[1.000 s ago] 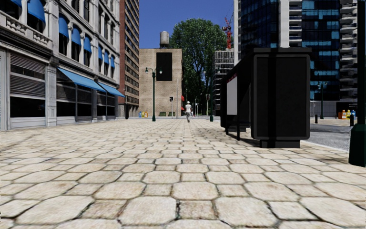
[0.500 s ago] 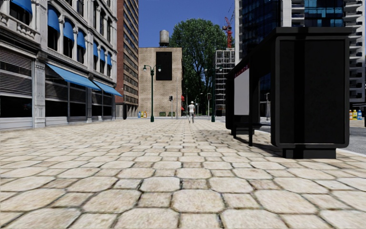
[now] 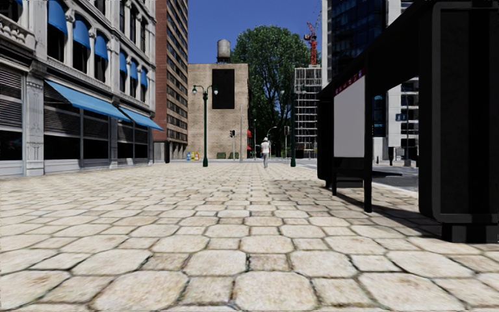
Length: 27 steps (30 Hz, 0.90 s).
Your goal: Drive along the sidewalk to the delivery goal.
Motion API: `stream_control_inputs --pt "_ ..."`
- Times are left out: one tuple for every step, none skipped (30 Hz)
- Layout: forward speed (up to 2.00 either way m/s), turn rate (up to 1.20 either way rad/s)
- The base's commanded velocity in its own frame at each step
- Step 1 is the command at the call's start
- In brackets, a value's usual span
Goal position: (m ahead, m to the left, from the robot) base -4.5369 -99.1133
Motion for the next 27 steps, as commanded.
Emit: stream_control_inputs --pt "2.0 0.0" --pt "2.0 0.0" --pt "2.0 0.0" --pt "2.0 0.0" --pt "2.0 0.0" --pt "2.0 0.0" --pt "2.0 0.0" --pt "2.0 0.0" --pt "2.0 0.0" --pt "2.0 0.0" --pt "2.0 0.0" --pt "2.0 0.0" --pt "2.0 0.0" --pt "2.0 0.0" --pt "2.0 0.0" --pt "2.0 0.0" --pt "2.0 0.0" --pt "2.0 0.0" --pt "2.0 0.0" --pt "2.0 0.0" --pt "2.0 0.0" --pt "2.0 0.0" --pt "2.0 0.0" --pt "2.0 0.0" --pt "2.0 0.0" --pt "2.0 0.0" --pt "2.0 0.0"
